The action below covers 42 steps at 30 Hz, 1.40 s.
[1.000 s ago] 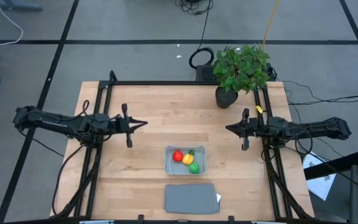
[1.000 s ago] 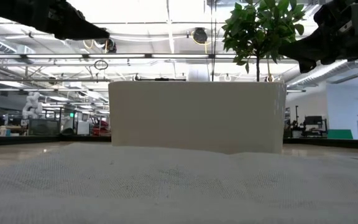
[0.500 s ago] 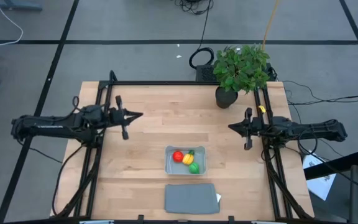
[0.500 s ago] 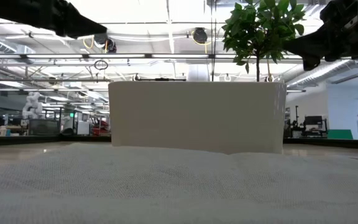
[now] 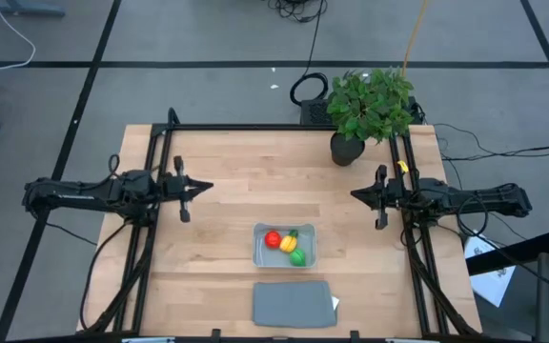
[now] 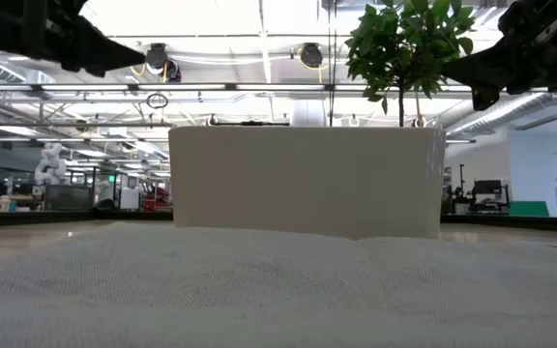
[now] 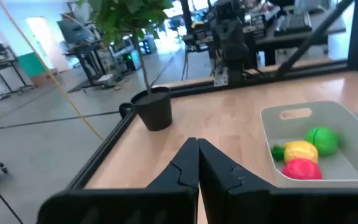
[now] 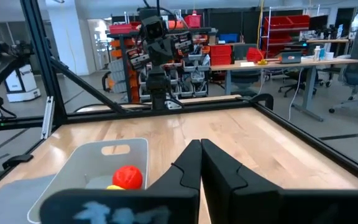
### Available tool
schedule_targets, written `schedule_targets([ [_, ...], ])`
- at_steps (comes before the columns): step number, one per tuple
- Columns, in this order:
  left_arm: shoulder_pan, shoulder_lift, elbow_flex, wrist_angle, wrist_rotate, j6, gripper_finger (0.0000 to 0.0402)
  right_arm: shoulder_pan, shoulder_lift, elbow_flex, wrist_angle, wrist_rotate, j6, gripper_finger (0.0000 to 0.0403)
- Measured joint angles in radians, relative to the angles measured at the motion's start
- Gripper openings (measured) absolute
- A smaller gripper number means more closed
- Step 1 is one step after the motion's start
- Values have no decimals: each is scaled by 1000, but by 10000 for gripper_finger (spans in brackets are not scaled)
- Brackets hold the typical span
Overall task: Pick and placing Produce into tupperware
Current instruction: Return to Home Position
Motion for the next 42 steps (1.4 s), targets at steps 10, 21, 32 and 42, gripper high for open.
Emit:
schedule_targets([
  [10, 1, -150, -116, 4, 4, -31, 0, 0, 0, 0, 0, -1, 6, 0],
  [21, -23, -248, -158, -38, 127, -30, 0, 0, 0, 0, -7, -2, 36, 0],
  [32, -40, -309, -158, -147, 84, -46, 0, -1, -1, 0, -10, -1, 37, 0],
  [42, -40, -357, -158, -230, 89, -74, 0, -1, -42, 0, -12, -1, 47, 0],
])
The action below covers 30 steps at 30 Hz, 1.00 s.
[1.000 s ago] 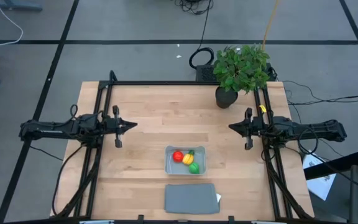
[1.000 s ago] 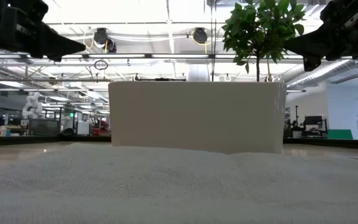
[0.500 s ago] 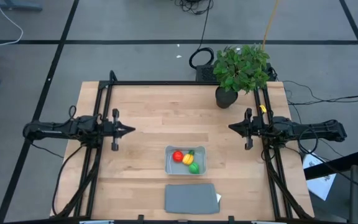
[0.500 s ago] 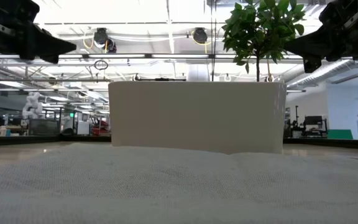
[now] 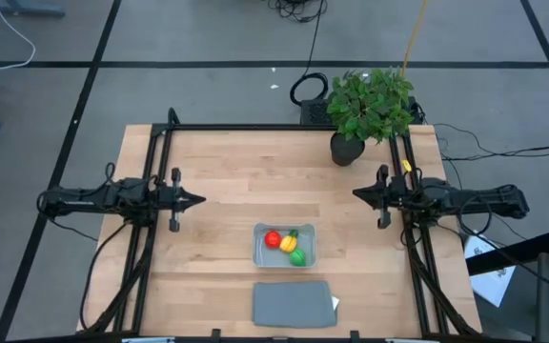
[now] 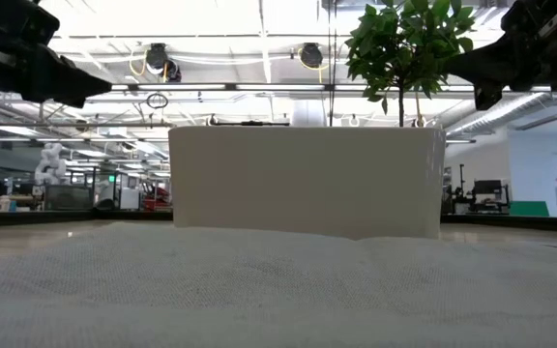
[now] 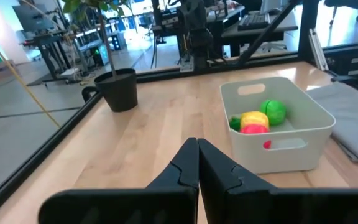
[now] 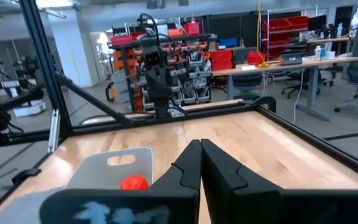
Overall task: Pick and placing Produce into tupperware
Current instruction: Return to Home Position
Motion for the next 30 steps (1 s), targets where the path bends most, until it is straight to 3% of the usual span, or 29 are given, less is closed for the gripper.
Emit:
schedule_targets([
  [30, 0, -28, 0, -14, 45, -9, 2, 1, -52, 0, -70, -54, 3, 0],
])
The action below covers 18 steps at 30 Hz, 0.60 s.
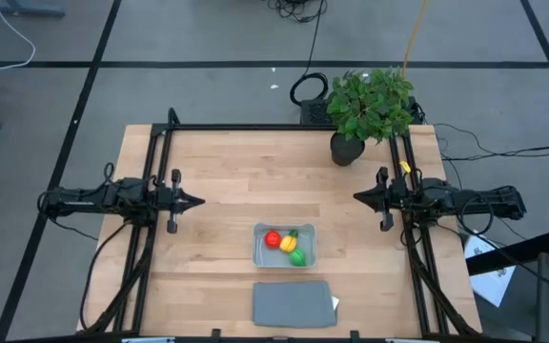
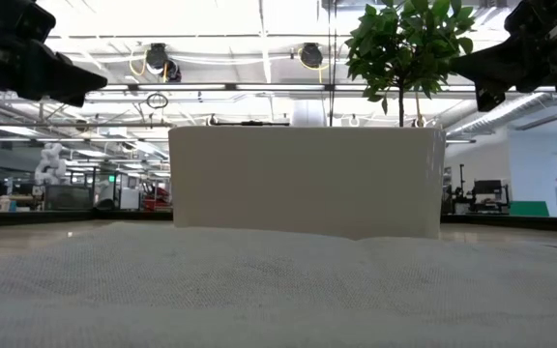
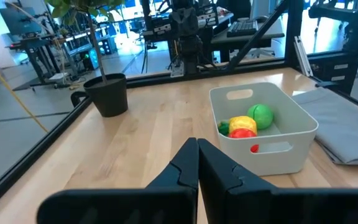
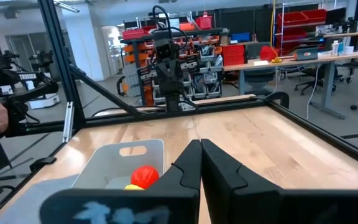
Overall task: Pick and placing Produce into tupperware
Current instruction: Return to Home Position
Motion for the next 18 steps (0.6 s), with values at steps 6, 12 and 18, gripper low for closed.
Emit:
schedule_targets([
  [6, 0, 0, 0, 9, 0, -10, 2, 0, 0, 0, 1, 0, -7, 0],
  [12, 0, 0, 0, 17, 0, -39, 11, 0, 0, 0, 1, 0, -10, 0],
  [18, 0, 2, 0, 16, 0, -31, 20, 0, 0, 0, 1, 0, -8, 0],
])
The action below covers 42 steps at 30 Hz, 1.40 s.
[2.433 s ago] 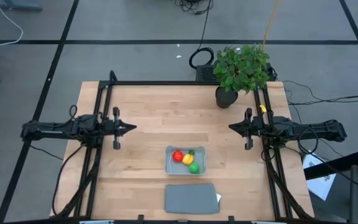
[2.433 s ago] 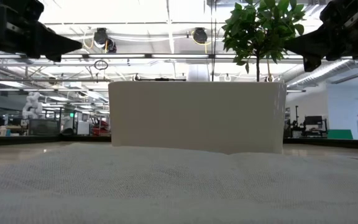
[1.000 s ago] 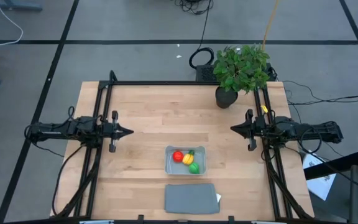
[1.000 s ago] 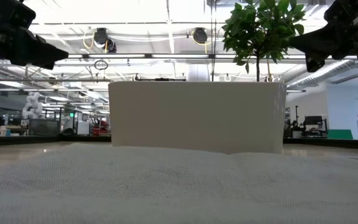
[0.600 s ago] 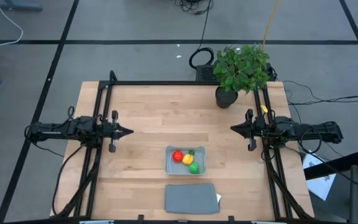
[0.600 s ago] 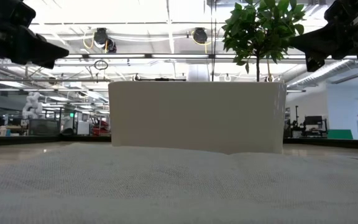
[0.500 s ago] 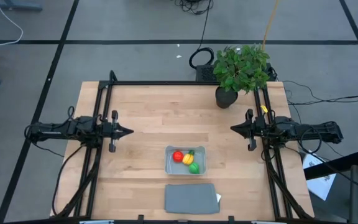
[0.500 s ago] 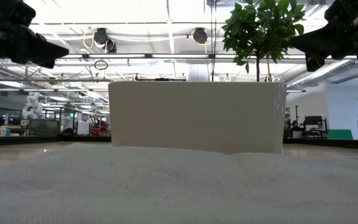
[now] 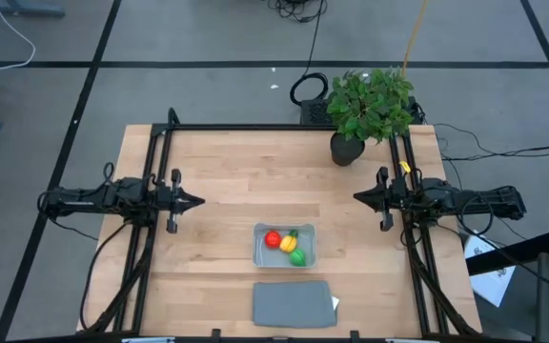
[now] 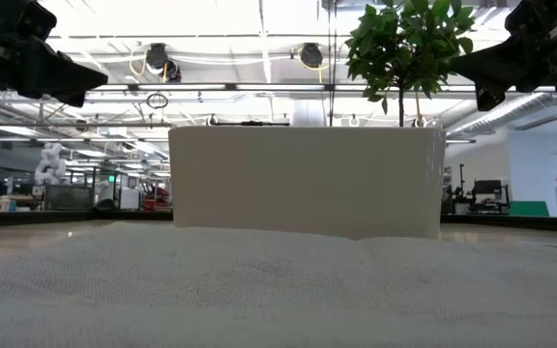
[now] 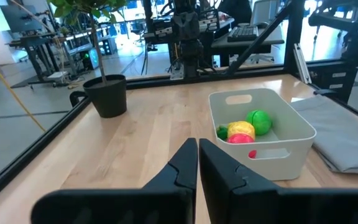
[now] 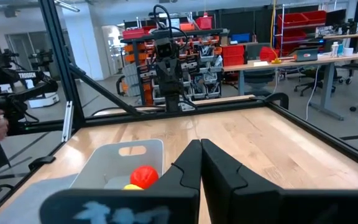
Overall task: Pick and placing Produce into tupperware
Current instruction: Return to Home Position
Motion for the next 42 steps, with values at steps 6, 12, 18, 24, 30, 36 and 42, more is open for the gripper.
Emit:
schedule_targets([
  [6, 0, 0, 0, 0, 0, -3, 21, 0, 0, 0, 0, 0, 1, 0],
  [12, 0, 0, 0, -1, 0, -4, 21, 0, 0, 0, 0, 0, 1, 0],
  [18, 0, 0, 0, -2, 0, -4, 21, 0, 0, 0, 0, 0, 1, 0],
  [24, 0, 0, 0, -2, 0, -4, 21, 0, 0, 0, 0, 0, 1, 0],
  [30, 0, 0, 0, -2, 0, -4, 21, 0, 0, 0, 0, 0, 1, 0],
  [36, 0, 0, 0, -2, -1, -4, 21, 0, 0, 0, 0, 0, 1, 0],
  [42, 0, 0, 0, -2, -1, -4, 21, 0, 0, 0, 0, 0, 1, 0],
])
